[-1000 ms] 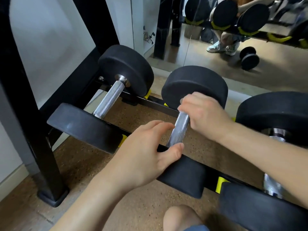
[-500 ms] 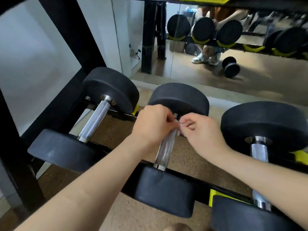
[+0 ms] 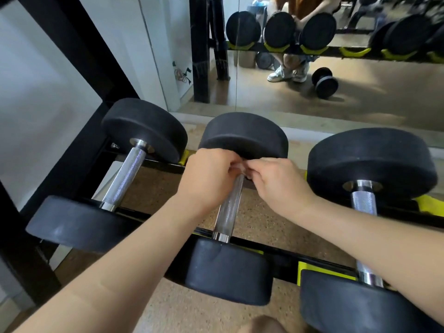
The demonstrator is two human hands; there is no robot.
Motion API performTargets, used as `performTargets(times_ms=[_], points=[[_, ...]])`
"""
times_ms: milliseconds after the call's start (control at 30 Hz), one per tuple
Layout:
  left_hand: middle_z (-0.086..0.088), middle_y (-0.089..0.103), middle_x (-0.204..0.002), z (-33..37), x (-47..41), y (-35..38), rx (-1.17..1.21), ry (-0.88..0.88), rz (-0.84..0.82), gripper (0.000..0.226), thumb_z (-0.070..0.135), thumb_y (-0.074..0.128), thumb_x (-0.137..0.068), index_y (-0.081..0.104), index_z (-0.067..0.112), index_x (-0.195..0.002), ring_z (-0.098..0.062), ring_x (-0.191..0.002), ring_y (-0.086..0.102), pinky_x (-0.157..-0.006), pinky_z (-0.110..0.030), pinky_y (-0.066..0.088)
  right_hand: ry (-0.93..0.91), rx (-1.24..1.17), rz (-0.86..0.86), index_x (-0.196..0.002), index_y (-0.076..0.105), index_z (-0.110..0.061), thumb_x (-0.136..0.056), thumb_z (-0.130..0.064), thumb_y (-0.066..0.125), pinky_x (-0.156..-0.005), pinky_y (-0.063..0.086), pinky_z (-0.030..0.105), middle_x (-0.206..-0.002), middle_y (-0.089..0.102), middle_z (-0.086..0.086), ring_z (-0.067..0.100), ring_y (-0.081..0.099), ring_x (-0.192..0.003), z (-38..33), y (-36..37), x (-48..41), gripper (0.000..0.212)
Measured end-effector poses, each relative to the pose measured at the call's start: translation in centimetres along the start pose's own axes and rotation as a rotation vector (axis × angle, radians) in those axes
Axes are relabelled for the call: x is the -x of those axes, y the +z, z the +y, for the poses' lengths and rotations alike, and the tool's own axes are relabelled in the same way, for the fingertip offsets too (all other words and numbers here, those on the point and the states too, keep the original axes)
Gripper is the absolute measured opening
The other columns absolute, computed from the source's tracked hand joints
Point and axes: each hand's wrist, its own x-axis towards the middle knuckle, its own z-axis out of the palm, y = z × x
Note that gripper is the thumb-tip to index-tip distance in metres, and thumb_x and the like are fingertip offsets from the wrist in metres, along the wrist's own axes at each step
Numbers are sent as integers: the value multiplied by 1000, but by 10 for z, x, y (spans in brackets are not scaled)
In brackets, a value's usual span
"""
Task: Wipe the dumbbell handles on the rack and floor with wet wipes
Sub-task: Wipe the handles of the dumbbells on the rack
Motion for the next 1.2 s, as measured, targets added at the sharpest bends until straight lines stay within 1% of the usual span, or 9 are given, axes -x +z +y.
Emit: performTargets(times_ms=[100, 267, 400, 567, 700, 833, 967, 1133, 1200], points=[[-2, 71, -90, 10, -6, -1, -184, 86, -58, 26, 35, 49, -97, 73, 24, -97, -23, -83, 65, -65, -30, 40, 148, -36, 13, -95, 74, -9, -91, -10, 60, -72, 53, 31, -87, 73, 7, 27, 67, -81, -2, 5, 0, 14], [3, 73, -89, 8, -10, -6, -51, -55, -108, 15, 28, 61, -92, 76, 28, -91, -18, -81, 64, -76, -31, 50, 351, -253, -19, -69, 63, -20, -91, -12, 59, -58, 43, 25, -65, 64, -4, 10, 58, -62, -12, 3, 2, 24], [6, 70, -84, 5, 15, -13, -94, -3, -198, 9, 24, 68, -84, 76, 28, -82, -15, -74, 61, -69, -28, 49, 379, -435, -232, -75, 66, -20, -88, -16, 66, -68, 57, 44, -72, 69, -2, 20, 68, -70, -22, -1, 19, 14], [11, 65, -73, 0, 8, -8, 113, -65, -180, 9, 34, 78, -77, 70, 29, -75, -8, -69, 60, -65, -25, 48, 383, -352, -145, -76, 64, -19, -88, -4, 58, -68, 56, 41, -71, 67, -1, 19, 66, -70, -18, -1, 14, 20], [11, 66, -79, 3, 1, 1, 88, 85, -193, 12, 31, 71, -84, 76, 32, -94, -9, -75, 58, -66, -23, 41, 607, -556, -114, -69, 60, -23, -85, 6, 57, -66, 60, 46, -74, 69, 10, 28, 69, -69, -18, 2, 5, 33], [13, 52, -71, 3, 0, -8, -22, 199, -329, 13, 34, 72, -82, 77, 34, -93, -9, -74, 55, -65, -21, 36, 873, -892, -308, -83, 64, -3, -87, 6, 62, -62, 60, 31, -79, 69, 18, 21, 70, -63, -27, -10, 9, 10], [14, 60, -63, -6, 11, -23, -1, 188, -527, 9, 35, 82, -71, 77, 31, -77, -1, -60, 53, -57, -7, 34, 771, -836, -579, -76, 63, -4, -84, 2, 65, -51, 53, 21, -69, 70, 12, 14, 66, -55, -41, -18, 22, 10], [10, 71, -79, -7, 3, -16, 42, 202, -236, 7, 32, 74, -81, 76, 26, -81, -7, -72, 61, -73, -27, 50, 681, -576, -217, -63, 67, -12, -84, -2, 63, -62, 61, 38, -65, 70, 13, 24, 70, -62, -32, -21, 4, 23], [10, 70, -79, -6, 2, -17, 39, 211, -265, 4, 30, 74, -80, 76, 27, -81, -7, -73, 61, -74, -31, 52, 680, -574, -270, -69, 66, -6, -86, 0, 63, -62, 61, 38, -67, 70, 15, 26, 71, -65, -33, -20, 3, 18]])
